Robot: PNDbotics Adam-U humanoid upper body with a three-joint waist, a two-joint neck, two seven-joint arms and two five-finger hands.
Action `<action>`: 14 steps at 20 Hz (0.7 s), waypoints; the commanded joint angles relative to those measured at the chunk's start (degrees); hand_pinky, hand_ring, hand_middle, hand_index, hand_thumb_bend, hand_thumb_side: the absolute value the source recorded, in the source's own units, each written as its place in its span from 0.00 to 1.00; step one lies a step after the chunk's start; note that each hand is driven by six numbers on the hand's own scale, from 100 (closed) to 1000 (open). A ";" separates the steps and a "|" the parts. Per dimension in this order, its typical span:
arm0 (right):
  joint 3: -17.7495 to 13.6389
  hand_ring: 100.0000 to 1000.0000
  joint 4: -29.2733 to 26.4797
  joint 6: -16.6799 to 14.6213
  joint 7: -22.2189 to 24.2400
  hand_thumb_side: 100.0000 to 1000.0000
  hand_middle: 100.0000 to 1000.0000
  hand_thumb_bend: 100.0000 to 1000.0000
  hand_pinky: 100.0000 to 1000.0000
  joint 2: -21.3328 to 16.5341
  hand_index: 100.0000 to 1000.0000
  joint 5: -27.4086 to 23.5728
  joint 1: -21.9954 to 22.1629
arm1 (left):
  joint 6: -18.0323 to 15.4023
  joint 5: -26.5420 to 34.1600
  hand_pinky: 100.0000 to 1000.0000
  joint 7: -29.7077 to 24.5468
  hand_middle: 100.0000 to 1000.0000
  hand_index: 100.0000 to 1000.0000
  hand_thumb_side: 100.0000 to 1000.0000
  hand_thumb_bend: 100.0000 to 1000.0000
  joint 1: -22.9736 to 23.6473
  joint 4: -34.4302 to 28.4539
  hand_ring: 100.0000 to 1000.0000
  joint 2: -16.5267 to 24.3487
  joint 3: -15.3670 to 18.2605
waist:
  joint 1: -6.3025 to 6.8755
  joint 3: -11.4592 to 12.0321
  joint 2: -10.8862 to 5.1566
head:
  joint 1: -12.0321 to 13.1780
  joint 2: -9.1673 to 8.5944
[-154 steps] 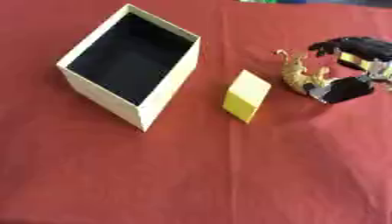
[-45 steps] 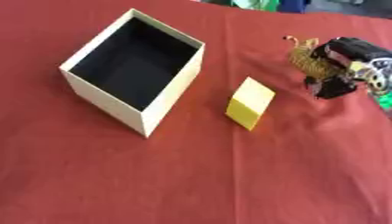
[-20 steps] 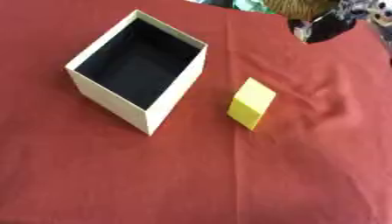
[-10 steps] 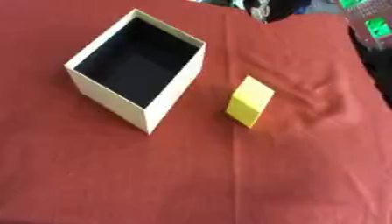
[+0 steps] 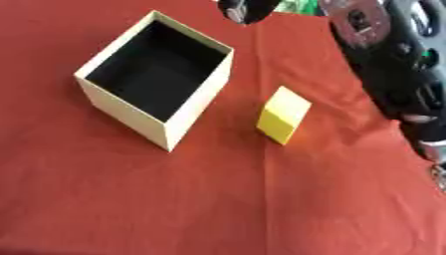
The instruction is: Pick up objects on the table and place them in the box.
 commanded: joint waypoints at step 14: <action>2.31 0.80 9.54 -2.47 -1.17 0.19 0.37 0.00 0.79 12.15 0.70 1.73 -4.33 | -0.10 1.12 0.61 -0.86 0.84 0.80 0.83 0.00 -0.90 -0.83 0.85 0.07 -0.41 | 0.69 0.94 -1.70 | -1.67 -0.01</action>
